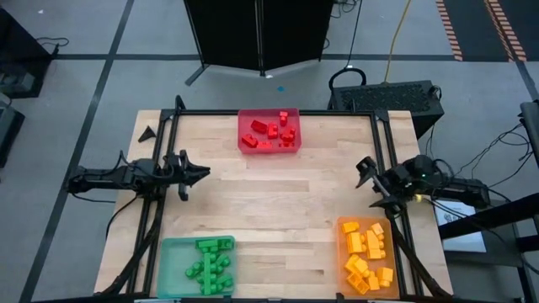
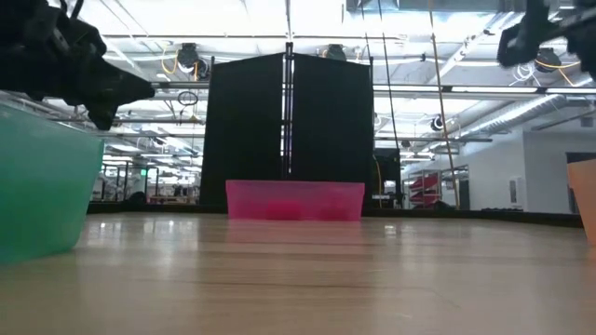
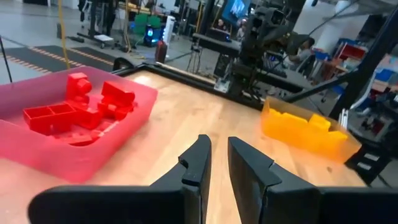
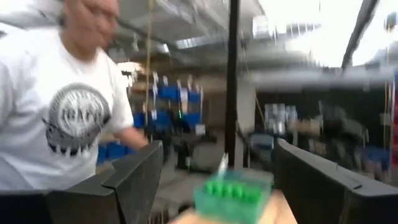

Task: Sort blocks
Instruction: Return to Home Position

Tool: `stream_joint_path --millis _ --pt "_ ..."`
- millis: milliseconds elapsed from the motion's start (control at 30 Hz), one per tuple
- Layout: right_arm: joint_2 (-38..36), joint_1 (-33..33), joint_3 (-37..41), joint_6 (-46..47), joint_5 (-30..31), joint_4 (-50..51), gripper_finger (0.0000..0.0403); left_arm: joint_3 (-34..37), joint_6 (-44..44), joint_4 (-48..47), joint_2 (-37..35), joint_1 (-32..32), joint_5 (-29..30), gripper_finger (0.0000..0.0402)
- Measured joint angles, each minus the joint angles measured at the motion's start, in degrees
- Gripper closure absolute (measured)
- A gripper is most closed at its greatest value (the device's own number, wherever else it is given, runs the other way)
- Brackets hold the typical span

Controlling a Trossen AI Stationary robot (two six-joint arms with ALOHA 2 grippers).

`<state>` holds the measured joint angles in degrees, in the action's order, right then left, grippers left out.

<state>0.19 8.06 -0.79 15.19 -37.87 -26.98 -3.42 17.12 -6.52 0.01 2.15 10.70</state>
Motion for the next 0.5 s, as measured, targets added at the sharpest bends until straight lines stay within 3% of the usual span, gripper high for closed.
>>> stream_joint_path --millis 267,500 --pt "-0.02 0.02 0.08 -5.53 0.62 13.57 0.0112 0.00 -4.43 -0.20 0.00 0.00 -0.10 0.0343" --pt "-0.02 0.08 0.01 -8.93 0.76 18.30 0.0112 0.00 -4.13 -0.26 0.02 0.01 1.02 0.0343"
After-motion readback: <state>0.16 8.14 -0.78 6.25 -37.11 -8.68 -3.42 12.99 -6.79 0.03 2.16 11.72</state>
